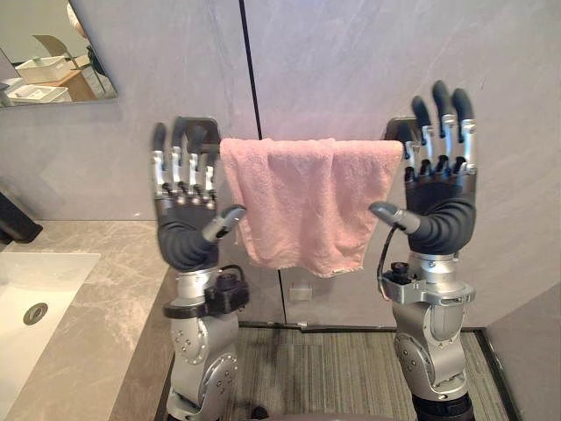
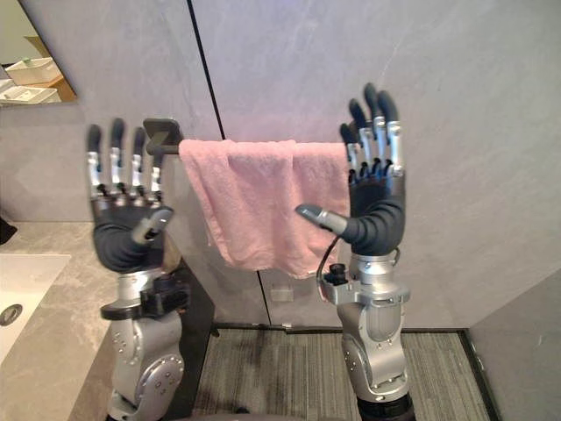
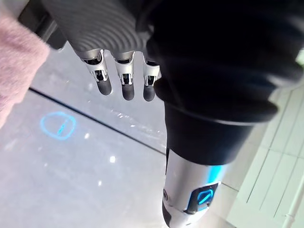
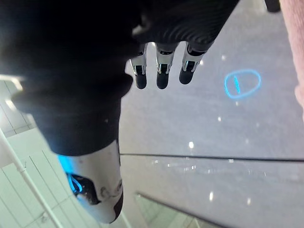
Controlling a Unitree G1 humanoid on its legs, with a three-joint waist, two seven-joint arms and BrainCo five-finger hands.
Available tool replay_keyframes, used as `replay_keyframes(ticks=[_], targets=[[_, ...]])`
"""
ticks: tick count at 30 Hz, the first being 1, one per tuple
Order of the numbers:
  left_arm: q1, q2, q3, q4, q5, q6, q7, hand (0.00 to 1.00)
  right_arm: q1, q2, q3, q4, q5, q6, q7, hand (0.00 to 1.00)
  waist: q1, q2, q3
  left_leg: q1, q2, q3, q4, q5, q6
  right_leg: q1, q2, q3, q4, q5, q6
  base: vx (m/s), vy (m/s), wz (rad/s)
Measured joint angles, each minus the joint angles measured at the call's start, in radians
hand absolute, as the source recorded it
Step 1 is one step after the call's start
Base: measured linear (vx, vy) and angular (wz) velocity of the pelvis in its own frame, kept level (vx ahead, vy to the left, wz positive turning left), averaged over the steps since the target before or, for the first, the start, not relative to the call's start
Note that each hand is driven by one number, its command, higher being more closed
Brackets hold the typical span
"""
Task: Organize washtable
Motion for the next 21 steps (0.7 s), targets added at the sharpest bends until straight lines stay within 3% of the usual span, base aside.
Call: replay_keyframes(ticks=[3, 7, 11, 21], targets=[[-0.009, 0.011, -0.031, 0.039, -0.043, 0.021, -0.058, 0.0, -0.001, -0.018, 0.023, 0.021, 0.056, 0.004, 0.059, 0.0, -0.001, 0.002, -0.002, 0.0, -0.004, -0.003, 0.0, 0.002, 0.003, 0.0, -0.004, -0.002, 0.003, -0.001, 0.001, -0.02, 0.006, 0.03], [-0.009, 0.024, -0.066, 0.095, -0.087, 0.063, -0.155, 0.0, 0.0, -0.043, 0.053, 0.094, 0.103, 0.049, 0.155, 0.0, -0.001, 0.0, -0.004, 0.0, -0.005, -0.002, -0.006, 0.003, 0.004, -0.001, -0.005, -0.001, 0.004, -0.001, 0.001, -0.03, -0.001, 0.0], [-0.008, 0.049, -0.083, 0.143, -0.088, 0.078, -0.197, 0.0, 0.018, -0.08, 0.078, 0.175, 0.108, 0.083, 0.206, 0.0, 0.0, -0.001, -0.005, -0.003, -0.005, -0.002, -0.006, 0.003, 0.004, -0.004, -0.005, -0.001, 0.002, -0.002, 0.003, -0.01, -0.001, 0.0], [0.024, 0.056, -0.072, 0.321, -0.082, 0.131, -0.228, 0.0, 0.078, -0.102, 0.072, 0.429, 0.041, 0.141, 0.228, 0.0, 0.0, -0.003, -0.007, -0.031, -0.006, -0.01, 0.0, 0.003, 0.004, -0.023, -0.005, -0.002, -0.008, 0.001, 0.004, 0.0, -0.002, 0.01]])
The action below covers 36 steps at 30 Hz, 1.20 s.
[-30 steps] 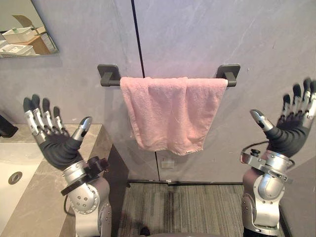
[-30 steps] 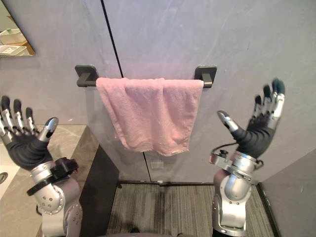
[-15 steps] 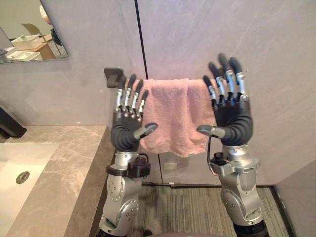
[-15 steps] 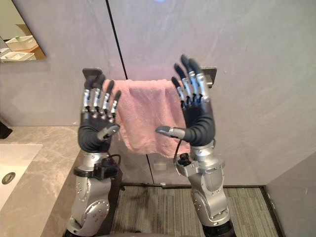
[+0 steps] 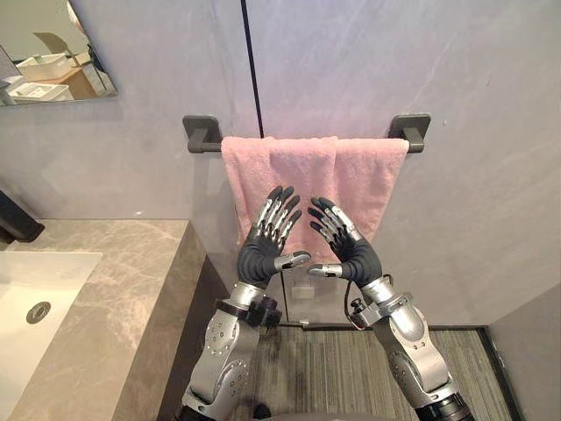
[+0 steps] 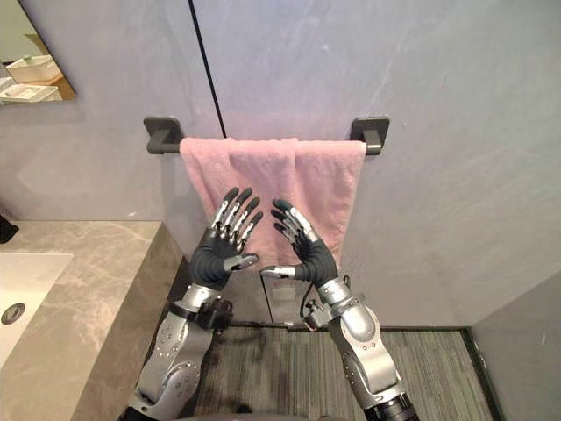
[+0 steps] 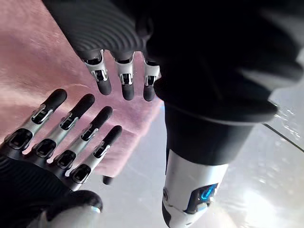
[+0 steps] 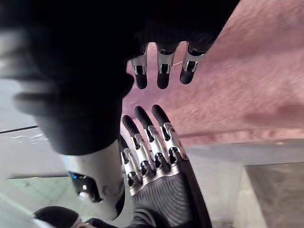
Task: Organize washtable
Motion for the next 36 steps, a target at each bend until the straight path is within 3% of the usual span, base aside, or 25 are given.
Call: replay_keyframes(ticks=[6, 16, 36], targets=[[-0.002, -0.022, 0.051, 0.091, 0.039, 0.007, 0.011, 0.0, -0.005, 0.012, -0.012, 0.108, -0.061, 0.017, -0.024, 0.0, 0.0, 0.0, 0.0, -0.024, 0.0, -0.006, 0.0, 0.0, 0.0, -0.019, 0.0, -0.011, -0.002, 0.0, 0.0, 0.0, -0.005, 0.02], [-0.065, -0.018, 0.063, 0.227, 0.132, 0.021, 0.104, 0.0, -0.064, 0.029, -0.094, 0.205, -0.117, 0.018, -0.122, 0.0, 0.0, -0.007, -0.004, -0.045, 0.002, -0.011, 0.001, 0.002, 0.0, -0.035, 0.001, -0.012, -0.004, 0.001, -0.001, 0.0, 0.0, 0.01], [-0.157, -0.017, 0.224, 0.354, 0.136, 0.024, 0.201, 0.0, -0.15, 0.062, -0.298, 0.316, -0.138, 0.018, -0.242, 0.0, 0.0, -0.024, -0.004, -0.05, 0.004, -0.013, 0.001, 0.006, 0.0, -0.034, 0.002, -0.015, -0.003, 0.003, -0.004, 0.0, 0.0, 0.0]])
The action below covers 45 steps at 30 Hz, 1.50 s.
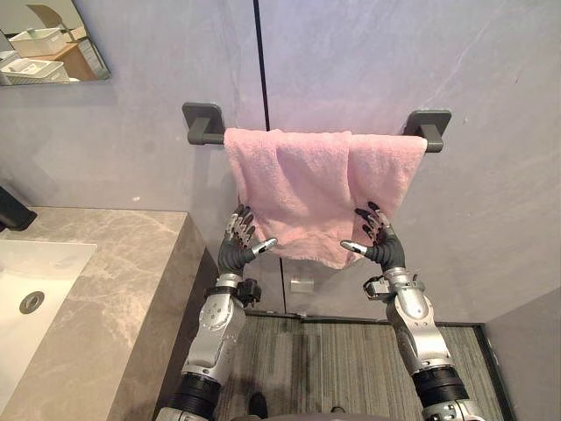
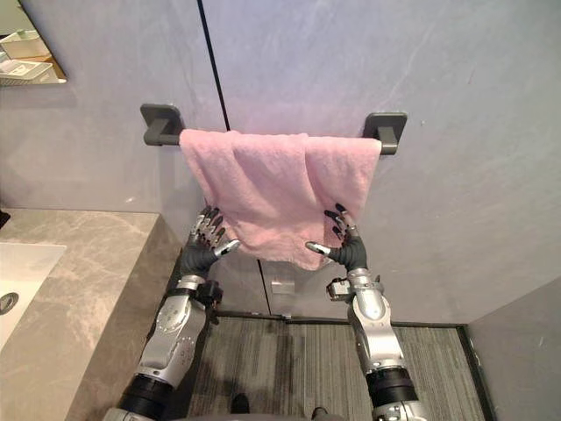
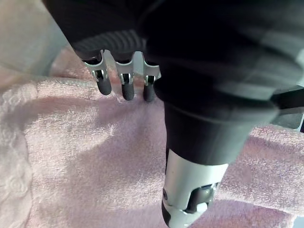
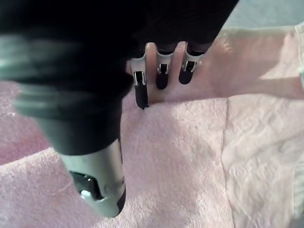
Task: Organize washtable
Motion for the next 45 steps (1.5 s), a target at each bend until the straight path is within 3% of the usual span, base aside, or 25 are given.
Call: replay_keyframes(ticks=[8, 12, 21, 32, 38, 45], targets=[[0.031, -0.012, 0.044, -0.031, -0.006, 0.0, -0.008, 0.0, 0.015, 0.039, -0.076, -0.002, 0.0, 0.0, -0.002, 0.0, -0.002, -0.02, 0.004, 0.006, -0.001, 0.001, 0.0, 0.0, 0.0, 0.005, -0.001, 0.0, 0.0, 0.0, 0.0, 0.0, 0.0, 0.0], [0.094, -0.048, 0.116, -0.09, -0.009, -0.001, -0.01, 0.0, 0.058, 0.083, -0.125, -0.017, 0.0, 0.0, -0.019, 0.0, -0.002, -0.02, 0.004, 0.011, -0.002, 0.0, -0.001, 0.0, 0.0, 0.005, -0.001, -0.002, 0.0, 0.0, 0.0, 0.0, 0.0, 0.0], [0.229, -0.081, 0.148, -0.137, -0.022, -0.001, -0.057, 0.0, 0.202, 0.149, -0.179, -0.135, 0.0, -0.002, -0.02, 0.0, -0.001, -0.02, 0.004, 0.016, -0.004, -0.003, -0.001, -0.001, 0.0, 0.011, -0.003, -0.004, 0.0, -0.001, 0.001, 0.0, 0.0, 0.0], [0.367, -0.115, 0.151, -0.135, -0.002, 0.0, -0.093, 0.0, 0.381, 0.182, -0.161, -0.212, 0.001, -0.005, 0.003, 0.0, 0.001, -0.019, 0.005, 0.027, -0.003, -0.001, -0.003, -0.002, -0.001, 0.02, -0.004, -0.005, 0.0, -0.002, 0.003, -0.01, 0.0, 0.0], [0.395, -0.119, 0.153, 0.023, 0.036, 0.01, -0.092, 0.0, 0.491, 0.184, -0.128, -0.178, -0.013, -0.004, 0.006, 0.0, 0.006, -0.017, 0.004, 0.032, -0.001, 0.006, -0.001, -0.002, -0.001, 0.021, -0.01, -0.007, 0.003, -0.003, 0.004, 0.0, 0.0, 0.0], [0.398, -0.109, 0.153, 0.282, 0.178, 0.025, -0.091, 0.0, 0.517, 0.181, -0.103, 0.083, -0.061, -0.001, 0.005, 0.0, 0.011, -0.011, -0.003, 0.064, 0.002, 0.019, -0.006, -0.018, -0.005, 0.052, -0.016, -0.014, 0.009, -0.022, 0.012, -0.01, 0.0, 0.01]])
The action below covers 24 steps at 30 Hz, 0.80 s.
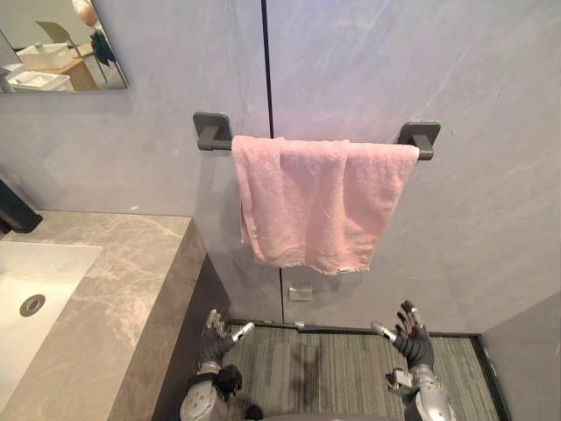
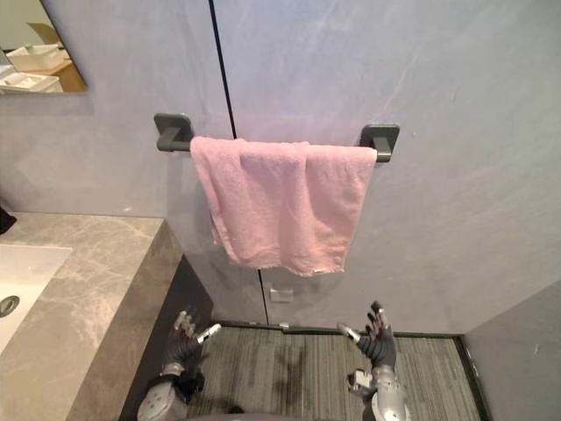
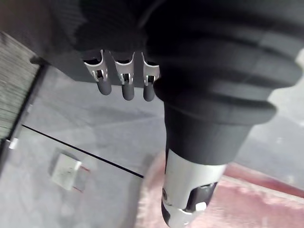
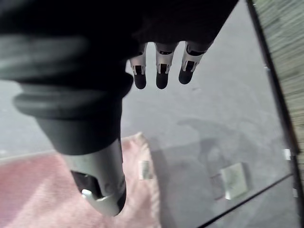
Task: Organize washtable
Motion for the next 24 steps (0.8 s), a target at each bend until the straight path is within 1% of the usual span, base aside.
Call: replay_keyframes(ticks=[3, 5, 8, 11, 13, 16, 24], targets=[[-0.003, 0.007, 0.001, 0.143, 0.038, 0.01, 0.0, 0.0, -0.012, -0.001, 0.006, 0.127, -0.024, 0.001, 0.0, 0.0, 0.012, 0.006, -0.006, 0.0, 0.0, 0.001, 0.0, -0.003, -0.002, 0.0, 0.001, 0.001, 0.0, -0.005, 0.001, 0.0, 0.0, 0.0], [-0.003, 0.015, 0.002, 0.222, 0.06, 0.02, 0.004, 0.0, -0.033, -0.005, 0.005, 0.212, -0.03, 0.006, -0.003, 0.0, 0.014, 0.006, -0.006, 0.0, 0.0, 0.0, 0.0, -0.005, -0.005, 0.0, 0.002, 0.001, 0.0, -0.005, 0.0, 0.0, 0.0, 0.0], [-0.019, 0.042, 0.01, 0.303, 0.087, 0.02, 0.02, 0.0, -0.071, -0.025, 0.002, 0.324, -0.05, 0.019, -0.004, 0.0, 0.016, 0.007, -0.007, 0.005, -0.001, -0.002, 0.0, -0.001, 0.0, 0.007, 0.003, 0.002, 0.0, -0.002, -0.006, 0.0, 0.0, 0.0], [-0.055, 0.049, 0.032, 0.37, 0.107, 0.02, 0.033, 0.0, -0.102, -0.044, -0.012, 0.409, -0.058, 0.022, -0.006, 0.0, 0.017, 0.003, -0.003, 0.028, -0.004, -0.004, 0.0, -0.003, -0.001, 0.031, 0.002, 0.009, -0.005, -0.002, -0.006, 0.0, -0.002, -0.02], [-0.072, 0.05, 0.04, 0.4, 0.122, 0.02, 0.044, 0.0, -0.122, -0.051, -0.018, 0.447, -0.058, 0.023, -0.019, 0.0, 0.015, -0.002, 0.001, 0.034, -0.005, -0.003, 0.0, -0.005, -0.004, 0.034, 0.003, 0.01, -0.006, -0.002, -0.006, -0.02, -0.009, -0.08], [-0.084, 0.05, 0.049, 0.422, 0.135, 0.02, 0.047, 0.0, -0.144, -0.06, -0.039, 0.506, -0.057, 0.04, -0.027, 0.0, 0.015, 0.002, 0.002, 0.035, -0.005, -0.005, 0.0, -0.005, -0.004, 0.035, 0.005, 0.01, -0.005, -0.002, -0.006, -0.03, -0.012, 0.0], [-0.121, 0.048, 0.08, 0.48, 0.166, 0.025, 0.05, 0.0, -0.198, -0.078, -0.076, 0.591, -0.057, 0.044, -0.045, 0.0, 0.014, 0.004, 0.014, 0.036, -0.005, -0.013, -0.001, -0.007, -0.006, 0.035, 0.01, 0.011, -0.002, -0.007, -0.004, -0.03, -0.01, 0.01]])
